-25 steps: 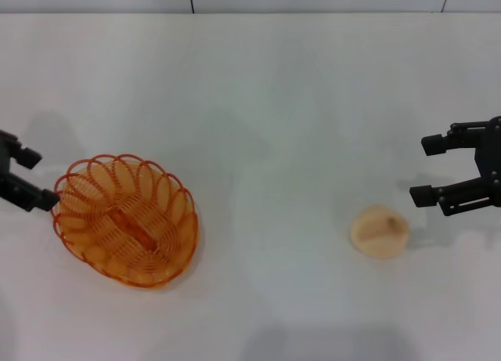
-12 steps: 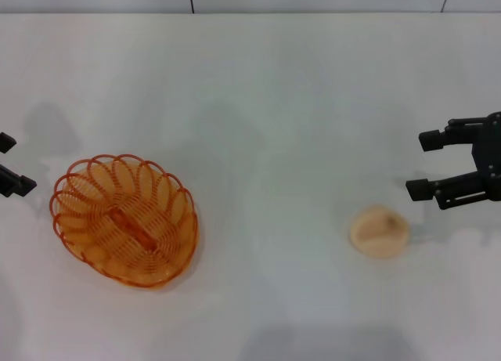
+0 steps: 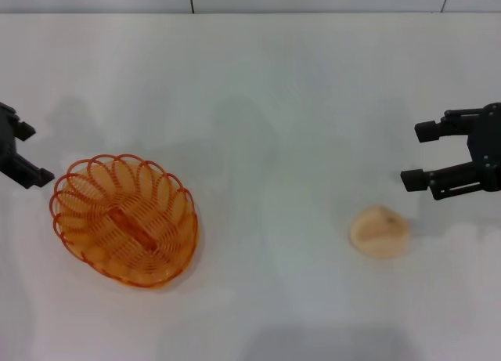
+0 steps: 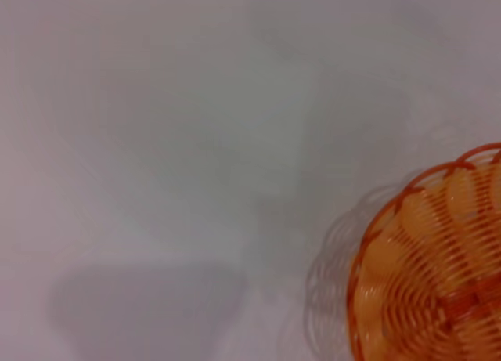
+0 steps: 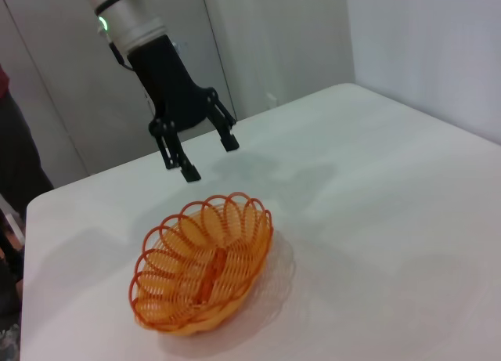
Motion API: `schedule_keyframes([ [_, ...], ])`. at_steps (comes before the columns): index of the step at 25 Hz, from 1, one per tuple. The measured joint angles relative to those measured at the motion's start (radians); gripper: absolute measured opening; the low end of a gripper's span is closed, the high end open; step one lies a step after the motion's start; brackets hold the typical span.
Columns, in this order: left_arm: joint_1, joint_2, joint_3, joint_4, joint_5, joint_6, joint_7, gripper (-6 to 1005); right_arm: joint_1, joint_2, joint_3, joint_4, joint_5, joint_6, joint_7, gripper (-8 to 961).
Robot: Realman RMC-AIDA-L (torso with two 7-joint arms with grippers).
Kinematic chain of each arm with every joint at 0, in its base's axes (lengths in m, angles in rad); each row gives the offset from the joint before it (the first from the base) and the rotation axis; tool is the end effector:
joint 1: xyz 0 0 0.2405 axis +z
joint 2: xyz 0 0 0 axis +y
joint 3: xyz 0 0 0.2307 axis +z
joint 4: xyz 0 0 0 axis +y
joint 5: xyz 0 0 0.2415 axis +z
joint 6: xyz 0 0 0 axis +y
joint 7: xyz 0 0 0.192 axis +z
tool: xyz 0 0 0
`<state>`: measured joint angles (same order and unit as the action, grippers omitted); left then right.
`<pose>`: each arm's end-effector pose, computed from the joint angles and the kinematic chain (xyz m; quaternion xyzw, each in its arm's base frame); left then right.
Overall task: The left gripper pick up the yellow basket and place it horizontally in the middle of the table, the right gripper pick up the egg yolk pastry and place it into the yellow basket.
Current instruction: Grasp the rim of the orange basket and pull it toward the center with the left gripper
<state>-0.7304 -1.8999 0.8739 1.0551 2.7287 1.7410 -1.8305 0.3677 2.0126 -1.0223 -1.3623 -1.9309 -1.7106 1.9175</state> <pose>-0.2606 0.3980 0.0873 -0.9453 -0.2081 0.2178 0.1253 0.1741 0.3459 0.0501 -0.9697 0.1820 0.1253 0.1044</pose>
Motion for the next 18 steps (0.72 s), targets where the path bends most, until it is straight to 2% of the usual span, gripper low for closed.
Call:
schedule_keyframes([
  [3,0.0,-0.012,0.007,-0.001,0.0,-0.01,0.002,854,0.009,0.0,-0.003,-0.001,0.0,0.003,0.002,872],
  [4,0.002,-0.029,0.014,-0.007,0.001,-0.028,0.005,852,0.01,0.0,-0.004,-0.001,0.0,0.003,0.002,872],
  [5,0.003,-0.034,0.014,-0.011,0.002,-0.037,0.006,850,0.01,0.0,-0.005,-0.001,0.0,0.003,0.002,872],
  [18,0.006,-0.077,0.016,-0.097,-0.003,-0.148,0.012,823,0.01,0.0,-0.005,-0.001,0.0,0.002,0.003,872],
])
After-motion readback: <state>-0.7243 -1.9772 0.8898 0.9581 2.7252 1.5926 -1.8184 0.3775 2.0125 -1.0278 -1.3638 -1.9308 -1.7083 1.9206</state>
